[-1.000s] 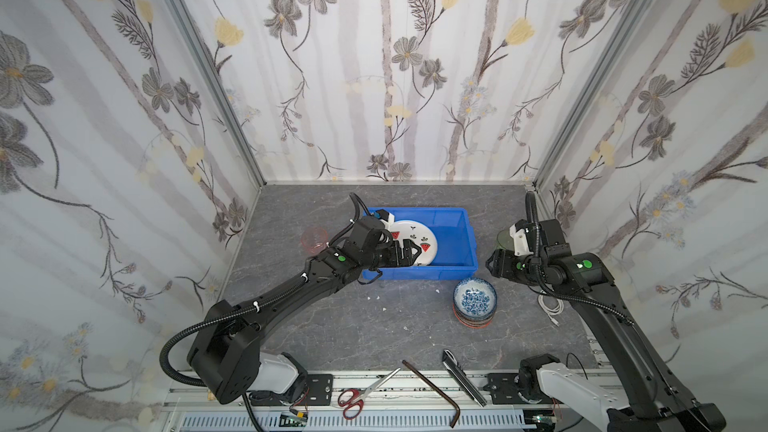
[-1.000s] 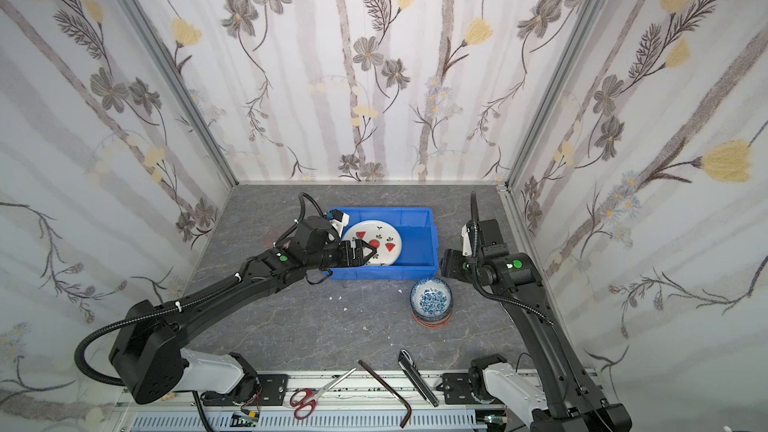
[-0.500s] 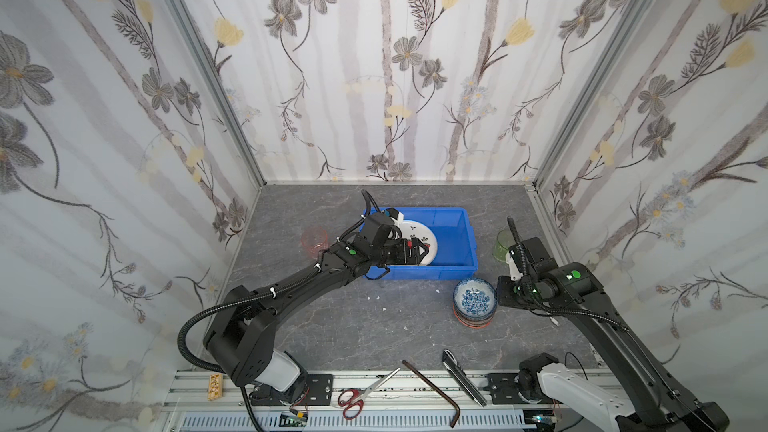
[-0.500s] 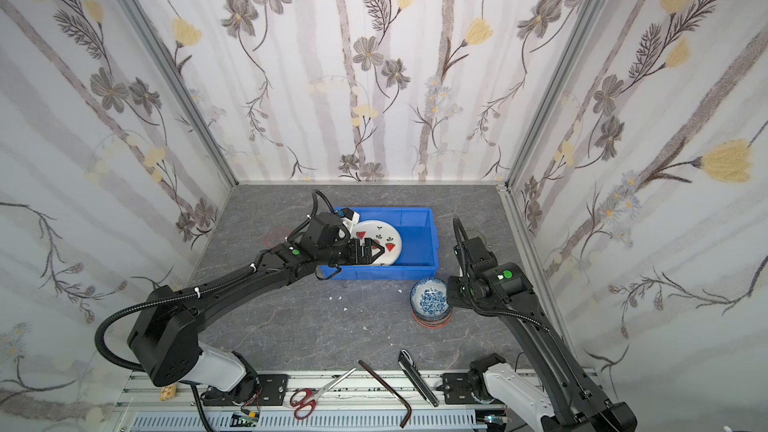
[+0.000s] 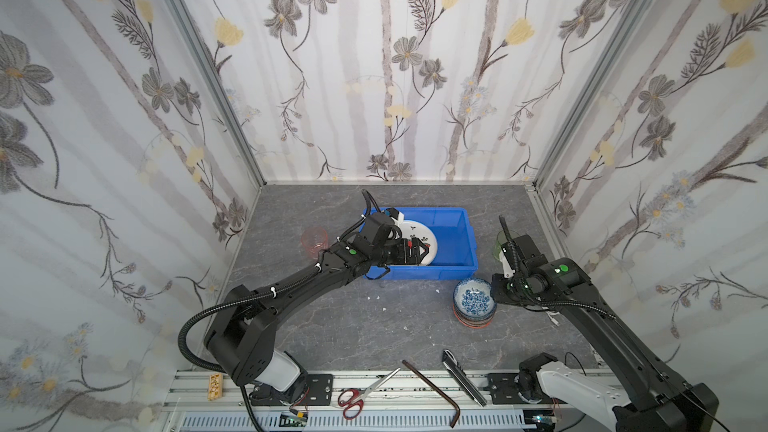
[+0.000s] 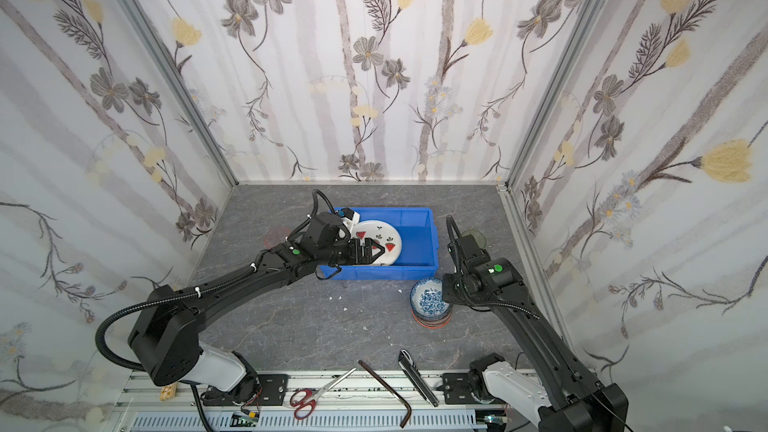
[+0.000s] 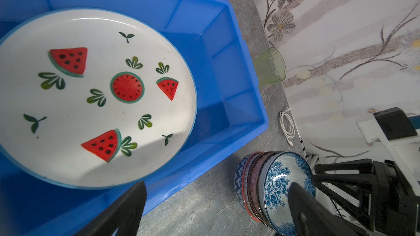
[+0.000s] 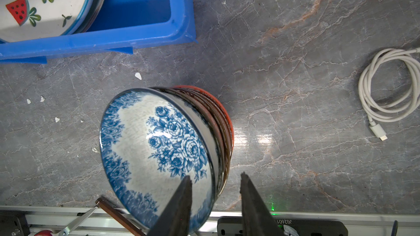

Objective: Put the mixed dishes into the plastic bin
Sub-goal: 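Move the right gripper to the blue floral bowl stack while left gripper reaches the bin, then lower the right gripper onto the blue floral bowl rim and close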

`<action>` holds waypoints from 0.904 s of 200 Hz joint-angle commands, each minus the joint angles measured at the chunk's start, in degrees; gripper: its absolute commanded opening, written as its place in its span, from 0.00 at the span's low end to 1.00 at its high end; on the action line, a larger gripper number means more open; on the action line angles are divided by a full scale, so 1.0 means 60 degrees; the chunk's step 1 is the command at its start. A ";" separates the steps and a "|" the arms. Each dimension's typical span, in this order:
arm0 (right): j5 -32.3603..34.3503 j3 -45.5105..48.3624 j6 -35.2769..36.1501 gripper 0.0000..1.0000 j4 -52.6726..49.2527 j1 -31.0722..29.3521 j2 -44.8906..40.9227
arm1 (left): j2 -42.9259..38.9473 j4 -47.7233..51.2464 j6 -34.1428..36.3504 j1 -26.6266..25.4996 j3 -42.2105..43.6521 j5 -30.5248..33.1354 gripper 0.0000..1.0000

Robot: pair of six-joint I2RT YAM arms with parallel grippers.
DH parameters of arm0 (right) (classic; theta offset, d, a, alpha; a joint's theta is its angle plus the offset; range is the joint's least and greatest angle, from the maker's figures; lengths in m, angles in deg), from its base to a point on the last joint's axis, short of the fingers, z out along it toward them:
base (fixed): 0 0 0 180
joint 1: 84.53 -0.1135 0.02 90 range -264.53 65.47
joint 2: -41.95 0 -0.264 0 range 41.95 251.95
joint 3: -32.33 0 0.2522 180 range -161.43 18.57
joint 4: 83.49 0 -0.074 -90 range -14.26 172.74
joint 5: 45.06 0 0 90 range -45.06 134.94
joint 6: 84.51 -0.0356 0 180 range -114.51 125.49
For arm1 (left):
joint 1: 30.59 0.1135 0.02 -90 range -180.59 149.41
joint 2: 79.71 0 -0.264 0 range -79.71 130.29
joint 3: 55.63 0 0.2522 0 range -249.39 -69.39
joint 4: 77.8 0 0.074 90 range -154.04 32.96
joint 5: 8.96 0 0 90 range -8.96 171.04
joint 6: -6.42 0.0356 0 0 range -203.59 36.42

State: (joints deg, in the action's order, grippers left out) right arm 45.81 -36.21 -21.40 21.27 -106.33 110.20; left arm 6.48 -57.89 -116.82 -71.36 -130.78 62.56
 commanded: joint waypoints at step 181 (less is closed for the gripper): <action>0.0300 0.0195 0.0147 0.18 0.0563 -0.0189 0.0503 | 0.0019 -0.0234 -0.0005 -0.0012 0.0080 -0.0033 1.00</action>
State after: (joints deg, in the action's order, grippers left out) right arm 46.18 -35.03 -20.97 23.44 -107.38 112.89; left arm 6.48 -57.89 -116.84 -71.36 -130.34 62.54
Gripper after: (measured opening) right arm 0.189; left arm 0.997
